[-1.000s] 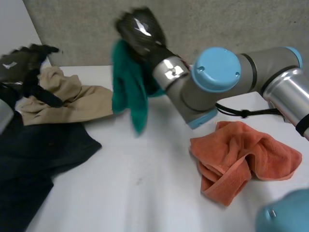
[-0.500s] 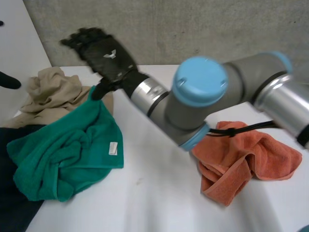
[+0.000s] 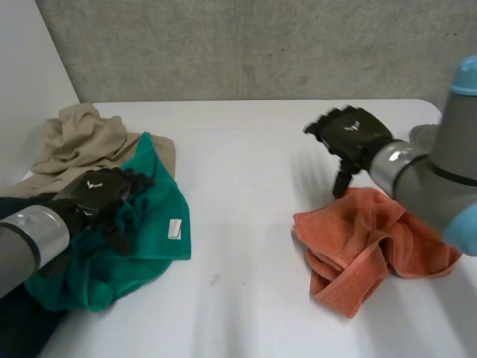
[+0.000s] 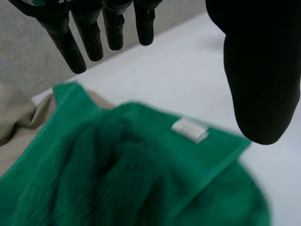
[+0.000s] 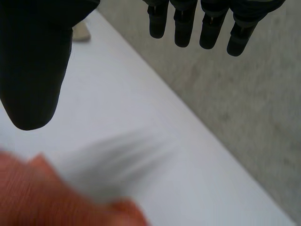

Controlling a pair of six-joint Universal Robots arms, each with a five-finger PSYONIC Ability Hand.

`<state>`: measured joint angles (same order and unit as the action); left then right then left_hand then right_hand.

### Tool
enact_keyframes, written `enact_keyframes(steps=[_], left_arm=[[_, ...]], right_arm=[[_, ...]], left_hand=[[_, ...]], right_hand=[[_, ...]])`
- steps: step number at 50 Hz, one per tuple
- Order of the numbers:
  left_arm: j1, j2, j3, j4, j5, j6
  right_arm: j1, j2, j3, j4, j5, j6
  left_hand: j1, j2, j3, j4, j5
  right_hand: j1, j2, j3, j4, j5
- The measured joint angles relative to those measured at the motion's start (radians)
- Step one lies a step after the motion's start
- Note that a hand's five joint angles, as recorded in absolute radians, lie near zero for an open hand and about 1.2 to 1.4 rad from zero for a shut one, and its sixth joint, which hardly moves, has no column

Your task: Fold the laundry.

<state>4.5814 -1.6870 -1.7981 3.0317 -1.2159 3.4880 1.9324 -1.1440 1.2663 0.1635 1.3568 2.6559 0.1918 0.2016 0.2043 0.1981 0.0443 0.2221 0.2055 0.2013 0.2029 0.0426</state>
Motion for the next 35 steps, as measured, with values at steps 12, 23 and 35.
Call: enact_keyframes(steps=[12,23,35], left_arm=[[-0.004,-0.204,0.041,0.135,-0.128,0.205],[-0.006,-0.199,0.125,0.186,-0.244,0.242],[0.125,-0.119,0.425,0.326,-0.416,0.147]], right_arm=[[-0.188,-0.097,0.24,-0.079,-0.117,-0.033],[-0.281,-0.173,0.299,-0.139,-0.156,-0.014],[-0.339,-0.237,0.284,-0.065,-0.221,-0.027]], left_hand=[[0.767,0.678,0.666,0.665,0.638],[0.932,0.96,0.946,0.996,0.905],[0.932,0.985,0.978,1.0,0.905]], right_hand=[[0.0,0.0,0.0,0.0,0.0],[0.0,0.0,0.0,0.0,0.0],[0.0,0.0,0.0,0.0,0.0]])
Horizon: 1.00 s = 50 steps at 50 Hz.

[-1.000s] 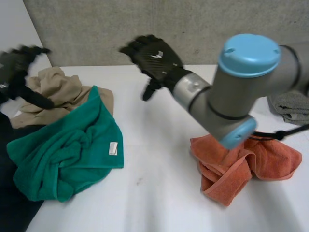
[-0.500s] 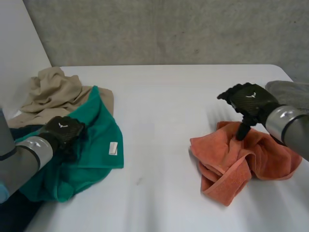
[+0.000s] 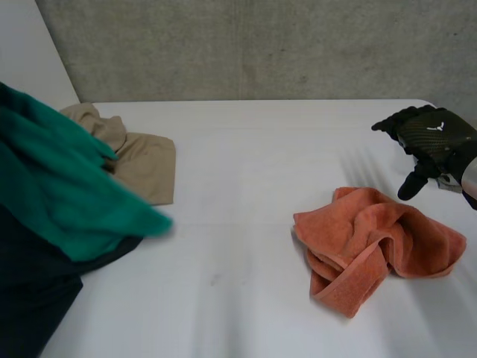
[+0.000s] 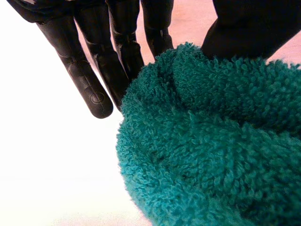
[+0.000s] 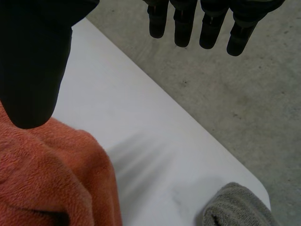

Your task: Fold the laundry.

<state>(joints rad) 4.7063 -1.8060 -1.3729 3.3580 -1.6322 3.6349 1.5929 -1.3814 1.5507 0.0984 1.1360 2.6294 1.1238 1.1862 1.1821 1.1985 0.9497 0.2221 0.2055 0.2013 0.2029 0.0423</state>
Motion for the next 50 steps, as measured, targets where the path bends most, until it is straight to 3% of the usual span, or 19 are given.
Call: enact_keyframes(steps=[7,9,11,12,13,14,16,24,31,39,42,44,45,46,50], left_arm=[[0.038,-0.138,0.201,-0.086,-0.056,-0.026],[0.033,-0.169,0.219,-0.122,-0.045,-0.035],[0.019,-0.203,0.219,-0.174,-0.006,-0.046],[0.019,-0.203,0.219,-0.174,-0.006,-0.046],[0.008,-0.211,0.2,-0.201,0.025,-0.05],[0.001,-0.211,0.182,-0.213,0.044,-0.052],[-0.008,-0.196,0.143,-0.226,0.071,-0.054],[-0.047,-0.027,-0.097,-0.291,0.159,-0.038],[-0.065,0.156,-0.389,-0.395,0.258,0.048],[-0.025,0.126,-0.54,-0.289,0.264,0.116],[-0.008,0.084,-0.542,-0.24,0.255,0.133],[0.013,0.038,-0.527,-0.188,0.242,0.15],[0.021,0.022,-0.519,-0.17,0.235,0.154],[0.032,0.003,-0.508,-0.147,0.227,0.16],[0.063,-0.053,-0.463,-0.078,0.189,0.169]], right_arm=[[-0.001,0.012,0.021,0.007,-0.007,-0.023],[0.0,0.017,0.032,0.004,-0.008,-0.027],[0.001,0.024,0.049,-0.002,-0.008,-0.032],[0.001,0.024,0.049,-0.002,-0.008,-0.032],[0.0,0.029,0.059,-0.006,-0.008,-0.034],[0.0,0.032,0.066,-0.01,-0.008,-0.035],[-0.003,0.037,0.076,-0.017,-0.008,-0.036],[-0.021,0.043,0.095,-0.035,-0.01,-0.034],[-0.041,0.046,0.113,-0.059,-0.026,-0.03],[-0.038,0.057,0.128,-0.077,-0.038,-0.028],[-0.034,0.058,0.13,-0.079,-0.039,-0.028],[-0.031,0.058,0.132,-0.079,-0.038,-0.027],[-0.03,0.058,0.133,-0.079,-0.038,-0.027],[-0.03,0.057,0.133,-0.079,-0.038,-0.027],[-0.03,0.053,0.133,-0.078,-0.041,-0.026]], left_hand=[[-0.003,-0.001,0.0,-0.001,-0.001],[-0.21,-0.241,-0.236,-0.228,-0.177],[-0.645,-0.599,-0.587,-0.609,-0.551],[-0.645,-0.599,-0.587,-0.609,-0.551],[-0.858,-0.83,-0.817,-0.83,-0.76],[-0.942,-0.966,-0.956,-0.981,-0.896],[-0.942,-0.985,-0.979,-1.001,-0.908],[-0.942,-0.986,-0.979,-1.001,-0.908],[-0.942,-0.986,-0.979,-1.001,-0.908],[-0.91,-0.957,-0.951,-0.981,-0.89],[-0.72,-0.795,-0.806,-0.822,-0.741],[-0.262,-0.373,-0.374,-0.385,-0.315],[-0.262,-0.373,-0.374,-0.385,-0.315],[-0.079,-0.179,-0.185,-0.19,-0.126],[-0.008,-0.018,-0.024,-0.028,0.013]], right_hand=[[0.0,0.0,0.0,0.0,0.0],[0.0,0.0,0.0,0.0,0.0],[0.0,0.0,0.0,0.0,0.0],[0.0,0.0,0.0,0.0,0.0],[0.0,0.0,0.0,0.0,0.0],[0.0,0.0,0.0,0.0,0.0],[0.0,0.0,0.0,0.0,0.0],[0.0,0.0,0.0,0.0,0.0],[0.0,0.0,0.0,0.0,0.0],[0.0,0.0,0.0,0.0,0.0],[0.0,0.0,0.0,0.0,0.0],[0.0,0.0,0.0,0.0,0.0],[0.0,0.0,0.0,0.0,0.0],[0.0,0.0,0.0,0.0,0.0],[0.0,0.0,0.0,0.0,0.0]])
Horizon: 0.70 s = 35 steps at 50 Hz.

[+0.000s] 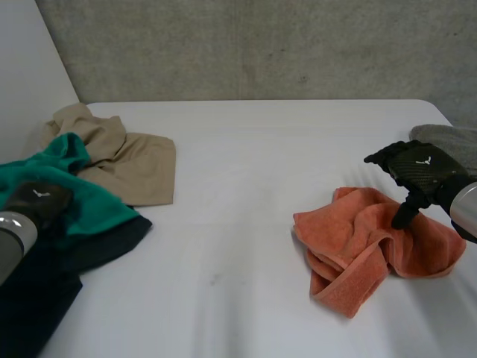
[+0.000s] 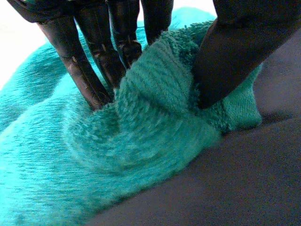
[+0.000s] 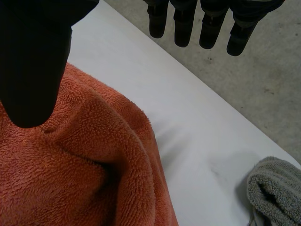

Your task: Fold the laundry.

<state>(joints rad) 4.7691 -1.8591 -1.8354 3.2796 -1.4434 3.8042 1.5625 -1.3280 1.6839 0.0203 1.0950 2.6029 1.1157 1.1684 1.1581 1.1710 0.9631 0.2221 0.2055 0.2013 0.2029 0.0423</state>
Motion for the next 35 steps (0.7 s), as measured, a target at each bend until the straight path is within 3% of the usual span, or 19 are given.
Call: enact_keyframes(steps=[5,7,8,9,10,11,12,13,16,29,35], left_arm=[[0.029,-0.056,0.052,0.062,-0.061,0.004],[0.031,-0.06,0.056,0.063,-0.072,0.004],[0.029,-0.058,0.055,0.06,-0.075,0.003],[0.022,-0.051,0.053,0.054,-0.075,0.002],[0.018,-0.045,0.051,0.049,-0.075,0.001],[0.005,-0.03,0.045,0.039,-0.072,-0.001],[-0.006,-0.017,0.041,0.031,-0.07,-0.003],[-0.023,0.002,0.035,0.021,-0.066,-0.006],[-0.072,0.057,0.023,-0.005,-0.059,-0.017],[-0.405,0.254,0.079,-0.152,-0.052,-0.19],[-0.509,0.242,0.122,-0.207,-0.054,-0.349]], right_arm=[[-0.011,-0.012,-0.007,0.01,-0.009,-0.003],[-0.019,-0.018,-0.013,0.021,-0.013,-0.005],[-0.024,-0.022,-0.018,0.028,-0.016,-0.007],[-0.031,-0.027,-0.025,0.04,-0.02,-0.01],[-0.035,-0.03,-0.03,0.047,-0.022,-0.012],[-0.045,-0.035,-0.041,0.064,-0.029,-0.018],[-0.053,-0.039,-0.05,0.078,-0.034,-0.024],[-0.062,-0.042,-0.062,0.096,-0.04,-0.033],[-0.086,-0.047,-0.098,0.149,-0.058,-0.066],[-0.138,0.029,-0.244,0.554,-0.123,-0.356],[-0.098,0.079,-0.205,0.607,-0.161,-0.318]], left_hand=[[0.0,0.023,0.023,0.027,0.005],[-0.038,-0.062,-0.056,-0.053,-0.036],[-0.109,-0.127,-0.119,-0.128,-0.1],[-0.348,-0.379,-0.352,-0.372,-0.337],[-0.348,-0.379,-0.352,-0.372,-0.337],[-0.563,-0.612,-0.589,-0.623,-0.579],[-0.563,-0.612,-0.589,-0.623,-0.579],[-0.77,-0.814,-0.808,-0.832,-0.777],[-0.912,-0.95,-0.941,-0.964,-0.911],[-0.92,-0.967,-0.954,-0.974,-0.921],[-0.92,-0.967,-0.954,-0.974,-0.921]], right_hand=[[0.0,0.0,0.0,0.0,0.0],[0.0,0.0,0.0,0.0,0.0],[0.0,0.0,0.0,0.0,0.0],[0.0,0.0,0.0,0.0,0.0],[0.0,0.0,0.0,0.0,0.0],[0.0,0.0,0.0,0.0,0.0],[0.0,0.0,0.0,0.0,0.0],[0.0,0.0,0.0,0.0,0.0],[0.0,0.0,0.0,0.0,0.0],[0.003,0.003,0.015,0.017,0.009],[0.172,0.186,0.196,0.192,0.184]])
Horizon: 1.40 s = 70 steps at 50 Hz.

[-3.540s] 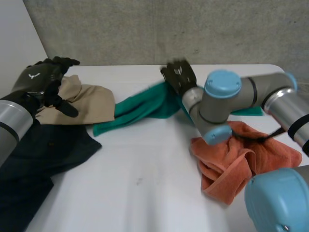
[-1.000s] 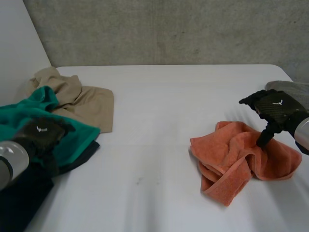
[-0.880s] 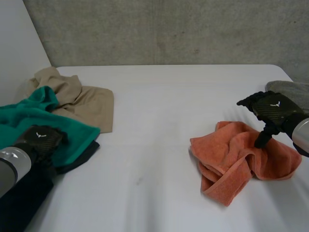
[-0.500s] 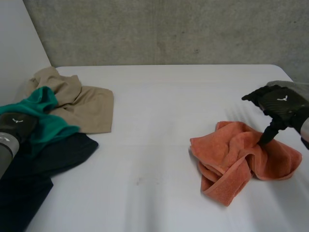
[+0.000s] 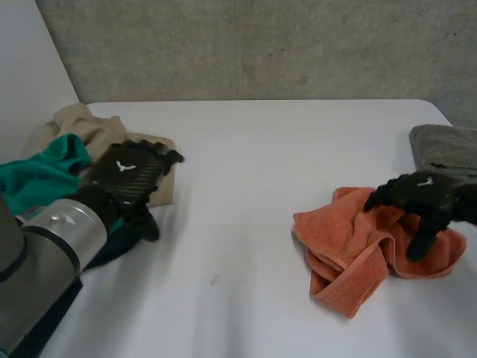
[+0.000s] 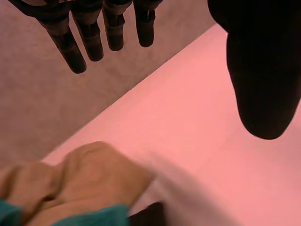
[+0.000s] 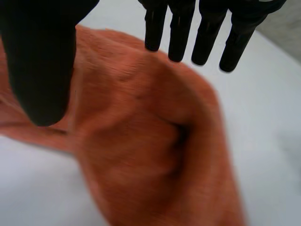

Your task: Fold the laundry.

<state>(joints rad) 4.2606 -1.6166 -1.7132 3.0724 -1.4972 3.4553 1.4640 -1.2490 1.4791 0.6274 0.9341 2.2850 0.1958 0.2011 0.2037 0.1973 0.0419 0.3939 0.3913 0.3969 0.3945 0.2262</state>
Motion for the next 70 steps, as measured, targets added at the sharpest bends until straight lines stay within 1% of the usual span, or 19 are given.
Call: enact_keyframes(steps=[6,8,9,10,13,15,17,24,33,38,44,50,62,63,65,66,67,68,70], left_arm=[[-0.059,-0.041,0.002,-0.015,0.012,-0.179],[-0.066,-0.048,0.0,-0.015,0.015,-0.202],[-0.079,-0.062,-0.006,-0.014,0.019,-0.24],[-0.08,-0.064,-0.007,-0.014,0.019,-0.246],[-0.1,-0.094,-0.016,-0.009,0.025,-0.294],[-0.109,-0.113,-0.017,-0.005,0.026,-0.31],[-0.118,-0.136,-0.014,0.001,0.026,-0.324],[-0.143,-0.222,0.029,0.01,0.016,-0.389],[-0.168,-0.322,0.156,-0.04,0.018,-0.578],[-0.179,-0.369,0.24,-0.092,0.051,-0.701],[-0.197,-0.418,0.314,-0.157,0.098,-0.793],[-0.216,-0.457,0.357,-0.196,0.11,-0.835],[-0.26,-0.519,0.415,-0.155,0.044,-0.884],[-0.269,-0.527,0.42,-0.156,0.041,-0.887],[-0.282,-0.537,0.425,-0.157,0.039,-0.889],[-0.29,-0.546,0.427,-0.159,0.036,-0.89],[-0.295,-0.55,0.429,-0.16,0.034,-0.889],[-0.297,-0.554,0.43,-0.162,0.03,-0.888],[-0.293,-0.553,0.432,-0.165,0.022,-0.886]], right_arm=[[0.043,0.019,0.069,-0.076,-0.027,0.139],[0.049,0.02,0.08,-0.094,-0.029,0.158],[0.062,0.022,0.099,-0.13,-0.029,0.19],[0.065,0.023,0.103,-0.137,-0.029,0.196],[0.089,0.026,0.128,-0.199,-0.026,0.243],[0.103,0.022,0.129,-0.228,-0.024,0.267],[0.122,0.01,0.12,-0.258,-0.022,0.3],[0.205,-0.086,0.042,-0.315,-0.016,0.403],[0.335,-0.173,-0.065,-0.313,0.021,0.477],[0.423,-0.189,-0.109,-0.302,0.092,0.49],[0.516,-0.196,-0.154,-0.301,0.202,0.5],[0.6,-0.191,-0.204,-0.302,0.291,0.51],[0.705,-0.192,-0.251,-0.321,0.341,0.556],[0.706,-0.192,-0.253,-0.327,0.346,0.559],[0.705,-0.19,-0.253,-0.339,0.355,0.564],[0.703,-0.187,-0.253,-0.349,0.362,0.568],[0.7,-0.186,-0.251,-0.356,0.367,0.57],[0.695,-0.184,-0.248,-0.364,0.372,0.572],[0.685,-0.183,-0.243,-0.373,0.38,0.571]], left_hand=[[0.0,0.0,0.0,0.0,0.0],[0.0,0.0,0.0,0.0,0.0],[0.0,0.0,0.0,0.0,0.0],[0.0,0.0,0.0,0.0,0.0],[0.0,0.0,0.0,0.0,0.0],[0.0,0.0,0.0,0.0,0.0],[0.0,0.0,0.0,0.0,0.0],[0.0,0.0,0.0,0.0,0.0],[0.0,0.0,0.0,0.0,0.0],[0.0,0.0,0.0,0.0,0.0],[0.0,0.0,0.0,0.0,0.0],[0.0,0.0,0.0,0.0,0.0],[0.015,0.013,0.012,0.012,0.006],[0.082,0.065,0.063,0.068,0.055],[0.357,0.319,0.314,0.307,0.288],[0.642,0.549,0.541,0.553,0.53],[0.823,0.741,0.731,0.725,0.7],[0.933,0.87,0.847,0.863,0.837],[0.957,0.968,0.959,0.979,0.922]], right_hand=[[0.12,0.111,0.114,0.115,0.112],[0.152,0.143,0.142,0.143,0.139],[0.261,0.267,0.259,0.26,0.252],[0.291,0.3,0.291,0.292,0.276],[0.568,0.607,0.583,0.589,0.571],[0.663,0.721,0.711,0.719,0.689],[0.68,0.773,0.772,0.783,0.733],[0.68,0.773,0.782,0.796,0.742],[0.68,0.773,0.787,0.796,0.76],[0.68,0.773,0.787,0.798,0.76],[0.68,0.773,0.787,0.799,0.76],[0.68,0.773,0.787,0.799,0.76],[0.68,0.773,0.787,0.799,0.76],[0.68,0.773,0.787,0.799,0.76],[0.68,0.773,0.787,0.799,0.76],[0.68,0.773,0.787,0.799,0.76],[0.68,0.773,0.787,0.799,0.76],[0.68,0.773,0.787,0.799,0.76],[0.68,0.773,0.787,0.799,0.76]])
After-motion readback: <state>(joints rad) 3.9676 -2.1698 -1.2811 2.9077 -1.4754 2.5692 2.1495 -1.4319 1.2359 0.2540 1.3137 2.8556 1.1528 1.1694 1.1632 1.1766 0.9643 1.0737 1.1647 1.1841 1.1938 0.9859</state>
